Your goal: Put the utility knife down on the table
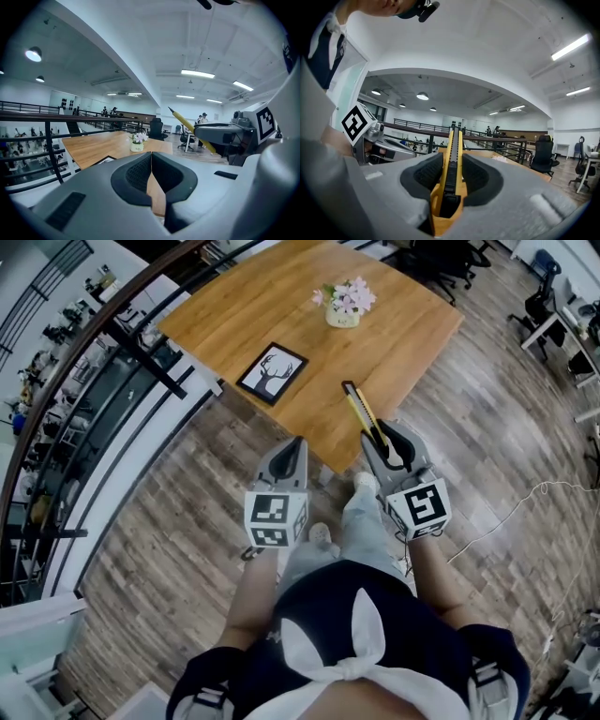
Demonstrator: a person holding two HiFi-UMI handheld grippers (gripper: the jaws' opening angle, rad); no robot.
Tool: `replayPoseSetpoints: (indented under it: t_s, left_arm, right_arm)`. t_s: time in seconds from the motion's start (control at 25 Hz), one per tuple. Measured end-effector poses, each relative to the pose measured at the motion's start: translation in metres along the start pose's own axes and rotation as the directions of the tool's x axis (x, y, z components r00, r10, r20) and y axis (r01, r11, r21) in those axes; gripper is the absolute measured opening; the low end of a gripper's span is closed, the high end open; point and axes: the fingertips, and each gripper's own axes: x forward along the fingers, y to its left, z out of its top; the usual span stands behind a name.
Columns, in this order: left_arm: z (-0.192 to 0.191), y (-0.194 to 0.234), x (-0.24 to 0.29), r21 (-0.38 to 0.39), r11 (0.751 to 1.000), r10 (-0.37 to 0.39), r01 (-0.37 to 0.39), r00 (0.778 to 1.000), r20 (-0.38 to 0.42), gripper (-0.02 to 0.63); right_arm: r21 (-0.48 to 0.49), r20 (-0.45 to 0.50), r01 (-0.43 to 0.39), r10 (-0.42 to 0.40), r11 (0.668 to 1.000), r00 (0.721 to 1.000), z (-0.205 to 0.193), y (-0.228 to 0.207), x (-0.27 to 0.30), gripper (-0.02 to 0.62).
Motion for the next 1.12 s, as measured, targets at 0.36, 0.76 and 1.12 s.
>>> replayPoseSetpoints:
  t_s: [0.36,0.76,1.12]
  left_arm:
    - [0.011,0.013,0.030,0.011,0.998,0.064,-0.063,0.998,-0.009,0.020]
    - [0.039,0.020,0.077,-0.002,0.986,0.164,-0.164,0.986,-0.005,0.020]
    - [0.042,0.034,0.098,-0.010,0.970,0.243,-0.243,0.970,-0.020,0.020]
  right_arm:
    - [-0.009,0.043,-0.058,0.058,0.998,0.997,0.007,-0.029,0.030,0.123]
    - [-0.032,0.089,-0.151,0.153,0.988,0.984,0.024,-0.083,0.065,0.123]
    - [-0.014,0.097,-0.210,0.211,0.978,0.973,0.017,-0.108,0.094,0.123]
